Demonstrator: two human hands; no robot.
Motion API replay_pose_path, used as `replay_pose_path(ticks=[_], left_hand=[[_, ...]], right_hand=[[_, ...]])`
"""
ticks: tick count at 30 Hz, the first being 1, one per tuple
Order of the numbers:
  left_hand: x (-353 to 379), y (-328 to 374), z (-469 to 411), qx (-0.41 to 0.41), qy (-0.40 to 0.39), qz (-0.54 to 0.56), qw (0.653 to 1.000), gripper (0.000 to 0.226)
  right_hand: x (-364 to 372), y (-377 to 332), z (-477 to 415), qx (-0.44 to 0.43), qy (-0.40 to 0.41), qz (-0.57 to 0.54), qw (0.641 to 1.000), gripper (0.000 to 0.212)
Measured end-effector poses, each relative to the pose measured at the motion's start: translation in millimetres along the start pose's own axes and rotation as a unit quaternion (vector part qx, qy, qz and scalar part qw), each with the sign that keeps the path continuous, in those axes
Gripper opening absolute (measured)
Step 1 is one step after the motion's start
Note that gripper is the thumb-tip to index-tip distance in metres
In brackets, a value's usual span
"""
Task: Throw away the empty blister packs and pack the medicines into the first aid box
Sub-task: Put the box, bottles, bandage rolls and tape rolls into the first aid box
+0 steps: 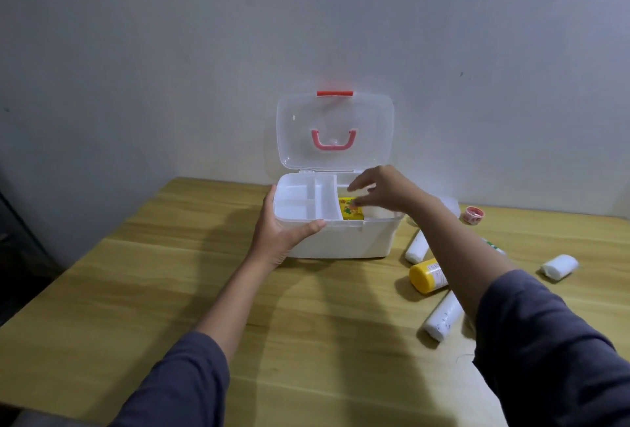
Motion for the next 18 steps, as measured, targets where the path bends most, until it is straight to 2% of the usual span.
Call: replay_pose_path(ticks=[3, 7, 11, 18], left_hand=[[2, 1, 0, 0.008, 0.002, 0.014, 1.0, 0.098], [3, 0, -1, 0.013, 0.011, 0.016, 1.0, 0.096], [2, -1, -1, 0.006, 0.009, 0.004, 1.0, 0.1], [2, -3, -1, 0.007, 0.01, -0.002, 1.0, 0.103]], right_hand=[[-28, 23, 11, 0.045, 0.079, -0.147, 0.985, 0.029], [-45, 90, 28, 0.147, 0.159, -0.213, 0.953, 0.032], [-34, 149, 40, 0.244, 0.136, -0.212, 0.937, 0.041], [-23, 166, 33, 0.292, 0.09, -0.069, 0.95, 0.055]])
Point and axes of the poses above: each hand's wrist, its own z-axis away from the middle knuckle, its own x-axis out of the palm, y = z × x, the point moved 3 cm from there along -z, towards the middle knuckle, and after that the axes turned 11 degrees about x, right-handed, at the moved point
